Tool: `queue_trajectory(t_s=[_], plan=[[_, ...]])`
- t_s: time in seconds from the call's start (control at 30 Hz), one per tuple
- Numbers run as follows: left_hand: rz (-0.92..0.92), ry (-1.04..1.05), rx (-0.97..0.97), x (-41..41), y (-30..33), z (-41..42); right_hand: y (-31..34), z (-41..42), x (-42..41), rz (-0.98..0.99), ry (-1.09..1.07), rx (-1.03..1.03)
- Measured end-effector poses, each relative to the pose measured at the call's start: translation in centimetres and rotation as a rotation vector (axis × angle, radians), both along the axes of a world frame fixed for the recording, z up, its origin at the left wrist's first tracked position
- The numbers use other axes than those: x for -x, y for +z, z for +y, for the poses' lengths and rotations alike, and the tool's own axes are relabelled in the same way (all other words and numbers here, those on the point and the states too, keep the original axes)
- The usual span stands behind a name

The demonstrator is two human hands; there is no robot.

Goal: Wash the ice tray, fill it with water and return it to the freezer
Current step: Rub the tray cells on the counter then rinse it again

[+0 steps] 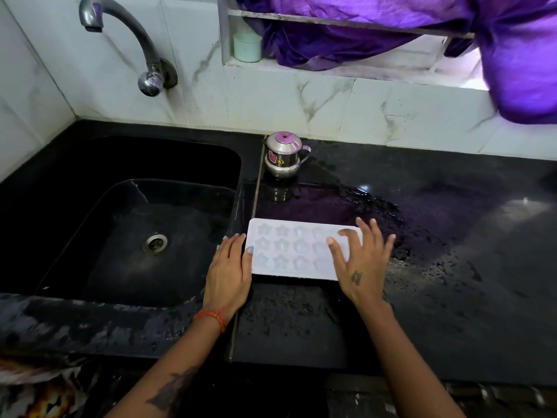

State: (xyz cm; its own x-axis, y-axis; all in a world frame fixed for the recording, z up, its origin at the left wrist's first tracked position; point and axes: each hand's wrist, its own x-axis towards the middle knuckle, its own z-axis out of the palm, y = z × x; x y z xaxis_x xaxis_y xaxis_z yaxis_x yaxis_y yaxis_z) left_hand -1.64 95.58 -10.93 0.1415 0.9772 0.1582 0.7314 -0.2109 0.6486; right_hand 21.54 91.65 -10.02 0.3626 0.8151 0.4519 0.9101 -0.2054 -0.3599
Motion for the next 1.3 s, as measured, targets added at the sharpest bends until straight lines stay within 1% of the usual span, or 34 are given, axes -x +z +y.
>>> queue_trajectory(t_s=[0.2, 0.43, 0.57, 0.77, 1.07, 1.3], plan=[[-0.003, -0.007, 0.0, -0.2, 0.4, -0.2, -1.3, -2.2, -2.4, 0.014, -0.071, 0.023], [0.027, -0.016, -0.006, -0.2, 0.6, -0.4, -1.6, -2.5, -2.5, 0.031, -0.031, 0.109], [0.038, -0.01, 0.004, -0.2, 0.5, -0.4, -1.7, -2.6, -2.7, 0.057, -0.001, 0.094], [0.044, -0.007, -0.001, -0.3, 0.7, -0.5, -1.7, -2.7, -2.7, 0.064, -0.017, 0.106], [0.046, 0.001, 0.013, -0.1, 0.4, -0.4, -1.8, -2.8, -2.5, -0.005, -0.091, 0.116], [0.052, -0.002, 0.018, -0.2, 0.4, -0.4, -1.6, -2.7, -2.6, 0.026, -0.056, 0.14]])
